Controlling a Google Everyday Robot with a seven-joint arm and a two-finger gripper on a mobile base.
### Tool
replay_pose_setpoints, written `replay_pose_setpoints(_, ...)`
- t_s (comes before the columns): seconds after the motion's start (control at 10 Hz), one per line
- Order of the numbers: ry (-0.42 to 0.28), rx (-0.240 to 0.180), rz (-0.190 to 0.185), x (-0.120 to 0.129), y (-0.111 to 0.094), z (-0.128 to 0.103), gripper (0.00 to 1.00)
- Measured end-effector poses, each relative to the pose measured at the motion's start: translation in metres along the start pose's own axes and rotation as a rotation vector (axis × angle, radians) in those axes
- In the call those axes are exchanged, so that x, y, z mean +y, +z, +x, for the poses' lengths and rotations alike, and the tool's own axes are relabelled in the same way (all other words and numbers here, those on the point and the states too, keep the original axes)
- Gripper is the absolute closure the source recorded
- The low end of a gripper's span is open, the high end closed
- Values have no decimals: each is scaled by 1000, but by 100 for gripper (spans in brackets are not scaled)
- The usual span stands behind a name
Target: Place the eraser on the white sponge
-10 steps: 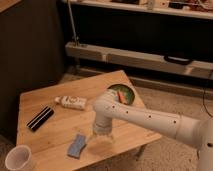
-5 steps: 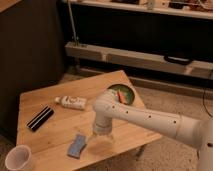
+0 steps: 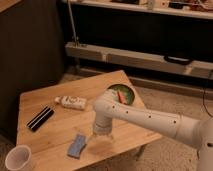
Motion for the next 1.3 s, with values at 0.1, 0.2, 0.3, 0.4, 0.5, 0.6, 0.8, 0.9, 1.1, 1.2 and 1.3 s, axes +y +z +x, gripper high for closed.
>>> replay_pose_setpoints(0.1,2,3,-3,0,-2,1,20)
replay_pose_setpoints(0.2,13,15,-12,-3,-9,7,20)
replay_pose_setpoints(0.3,22,30,-21,-8,-20,16,20)
replay_pose_setpoints(0.4,37,54,-40,-21,-44,32,20)
replay_pose_setpoints(0.5,44,71,-50,-34,-63,44,20)
replay_pose_setpoints(0.6,50,88,-63,-53,-85,59,20)
replay_pose_setpoints(0.8,57,108,-69,-86,-116,86,20)
replay_pose_setpoints(0.9,53,114,-68,-96,-125,90,20)
replay_pose_setpoints(1.1,50,126,-66,-116,-131,97,20)
replay_pose_setpoints(1.2,50,132,-61,-126,-131,100,20)
replay_pose_setpoints(1.3,54,144,-48,-139,-131,101,20)
